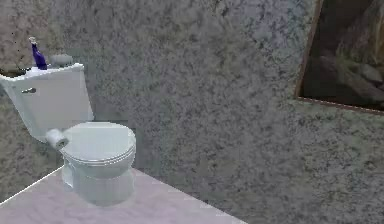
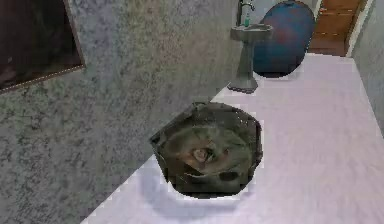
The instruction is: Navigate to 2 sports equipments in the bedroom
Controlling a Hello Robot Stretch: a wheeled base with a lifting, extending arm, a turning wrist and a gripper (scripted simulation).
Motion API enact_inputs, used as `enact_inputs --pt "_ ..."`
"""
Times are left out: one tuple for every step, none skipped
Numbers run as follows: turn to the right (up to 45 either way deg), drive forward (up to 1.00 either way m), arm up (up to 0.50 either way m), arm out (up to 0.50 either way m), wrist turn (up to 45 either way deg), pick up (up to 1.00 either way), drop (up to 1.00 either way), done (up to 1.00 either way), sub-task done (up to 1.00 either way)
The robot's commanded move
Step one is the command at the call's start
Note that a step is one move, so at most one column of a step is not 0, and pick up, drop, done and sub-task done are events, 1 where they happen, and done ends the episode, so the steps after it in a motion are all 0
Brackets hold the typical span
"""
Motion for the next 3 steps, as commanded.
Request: enact_inputs --pt "-45.0 0.0 0.0 0.0 0.0 0.0 0.0 0.0 0.0" --pt "-45.0 0.0 0.0 0.0 0.0 0.0 0.0 0.0 0.0" --pt "-45.0 0.0 0.0 0.0 0.0 0.0 0.0 0.0 0.0"
